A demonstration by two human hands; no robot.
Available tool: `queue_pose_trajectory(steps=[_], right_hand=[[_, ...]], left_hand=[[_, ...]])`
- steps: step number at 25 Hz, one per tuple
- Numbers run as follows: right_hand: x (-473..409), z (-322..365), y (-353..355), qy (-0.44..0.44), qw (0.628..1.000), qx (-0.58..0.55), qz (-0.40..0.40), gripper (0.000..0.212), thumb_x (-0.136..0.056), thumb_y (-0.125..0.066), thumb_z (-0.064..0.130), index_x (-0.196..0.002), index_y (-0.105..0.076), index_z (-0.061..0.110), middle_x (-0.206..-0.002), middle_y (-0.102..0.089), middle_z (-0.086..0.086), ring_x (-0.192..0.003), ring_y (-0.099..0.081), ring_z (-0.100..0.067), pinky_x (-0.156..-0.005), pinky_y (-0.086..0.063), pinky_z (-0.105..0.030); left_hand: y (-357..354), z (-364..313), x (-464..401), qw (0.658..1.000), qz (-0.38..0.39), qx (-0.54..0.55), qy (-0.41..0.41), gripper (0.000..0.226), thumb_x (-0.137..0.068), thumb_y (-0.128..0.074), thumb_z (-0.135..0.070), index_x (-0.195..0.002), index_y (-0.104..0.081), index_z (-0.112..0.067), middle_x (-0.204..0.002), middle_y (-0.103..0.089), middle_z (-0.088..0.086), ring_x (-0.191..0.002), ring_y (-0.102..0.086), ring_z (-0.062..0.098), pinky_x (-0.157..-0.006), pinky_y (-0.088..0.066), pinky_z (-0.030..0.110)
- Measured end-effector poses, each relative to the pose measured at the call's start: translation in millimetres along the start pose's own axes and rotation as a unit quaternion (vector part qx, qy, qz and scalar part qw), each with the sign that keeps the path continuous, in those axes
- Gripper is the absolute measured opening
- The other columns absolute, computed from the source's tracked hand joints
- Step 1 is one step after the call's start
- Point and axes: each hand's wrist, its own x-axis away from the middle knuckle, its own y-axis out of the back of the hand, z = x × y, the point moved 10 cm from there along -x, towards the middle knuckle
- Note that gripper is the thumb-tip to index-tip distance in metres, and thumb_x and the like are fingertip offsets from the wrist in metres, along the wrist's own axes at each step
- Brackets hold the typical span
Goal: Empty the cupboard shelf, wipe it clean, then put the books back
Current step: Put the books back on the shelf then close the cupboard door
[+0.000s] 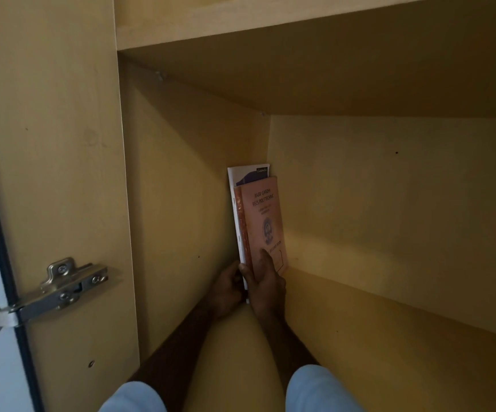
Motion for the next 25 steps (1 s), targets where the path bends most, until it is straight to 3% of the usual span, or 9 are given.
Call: queue_pose_trajectory(steps=[4,6,10,16,19,22,25], right_hand=[[4.5,15.3,1.3,0.054,0.998,-0.026,-0.019,0.056,-0.101,-0.050,0.050,-0.152,-0.042,0.030,-0.146,-0.055,-0.004,-0.130,-0.054,-0.026,-0.104,-0.047,-0.035],[5.3,19.9,0.4,0.071,0.997,-0.021,-0.014,0.050,-0.104,-0.047,0.043,-0.152,-0.042,0.031,-0.145,-0.056,-0.006,-0.128,-0.054,-0.027,-0.102,-0.046,-0.035],[3.8,15.0,0.8,0.025,0.999,-0.038,-0.011,0.054,-0.103,-0.049,0.048,-0.152,-0.044,0.025,-0.146,-0.055,-0.008,-0.132,-0.052,-0.028,-0.104,-0.039,-0.028],[1.6,12.5,-1.9,-0.012,0.998,-0.060,-0.012,0.063,-0.101,-0.052,0.049,-0.153,-0.042,0.017,-0.153,-0.049,-0.006,-0.139,-0.046,-0.026,-0.094,-0.021,-0.009],[1.3,12.4,-5.1,-0.021,0.999,-0.048,-0.007,0.062,-0.101,-0.051,0.048,-0.154,-0.040,0.017,-0.153,-0.049,-0.007,-0.139,-0.046,-0.026,-0.103,-0.028,-0.018],[0.8,11.0,-10.3,-0.011,0.999,-0.037,0.003,0.061,-0.102,-0.046,0.051,-0.154,-0.040,0.019,-0.147,-0.053,-0.008,-0.134,-0.051,-0.029,-0.108,-0.039,-0.032],[-4.0,9.2,-12.7,0.002,1.000,0.003,0.014,0.070,-0.099,-0.038,0.063,-0.155,-0.037,0.020,-0.150,-0.048,-0.011,-0.137,-0.046,-0.032,-0.112,-0.041,-0.042]], left_hand=[[5.0,7.9,1.3,1.000,-0.012,0.003,-0.001,0.065,-0.081,-0.062,0.012,-0.140,-0.050,-0.011,-0.130,-0.065,0.004,-0.116,-0.065,0.019,-0.084,-0.056,0.028],[4.8,9.7,2.3,1.000,-0.018,-0.012,0.002,0.062,-0.082,-0.061,0.013,-0.139,-0.052,-0.009,-0.126,-0.067,0.002,-0.113,-0.067,0.015,-0.084,-0.054,0.025],[5.3,1.0,7.3,0.999,-0.041,-0.032,-0.007,0.051,-0.083,-0.055,0.021,-0.126,-0.062,-0.004,-0.110,-0.072,-0.005,-0.093,-0.070,-0.001,-0.077,-0.053,0.017],[9.7,-3.0,13.1,0.996,-0.066,-0.057,-0.021,0.045,-0.087,-0.058,0.015,-0.127,-0.065,-0.003,-0.108,-0.073,-0.007,-0.096,-0.069,-0.003,-0.080,-0.052,0.014],[6.8,-1.8,15.8,0.996,-0.070,-0.064,-0.005,0.040,-0.091,-0.061,0.008,-0.129,-0.063,-0.004,-0.114,-0.073,0.000,-0.098,-0.069,-0.001,-0.083,-0.053,0.016],[5.1,-4.9,23.3,0.991,-0.077,-0.112,-0.004,0.040,-0.094,-0.065,-0.010,-0.134,-0.060,-0.010,-0.123,-0.070,0.002,-0.112,-0.067,0.014,-0.096,-0.055,0.031],[9.9,-22.4,33.0,0.981,-0.075,-0.176,-0.030,0.058,-0.093,-0.064,-0.013,-0.148,-0.045,-0.015,-0.137,-0.057,-0.008,-0.125,-0.055,0.008,-0.105,-0.043,0.022]])
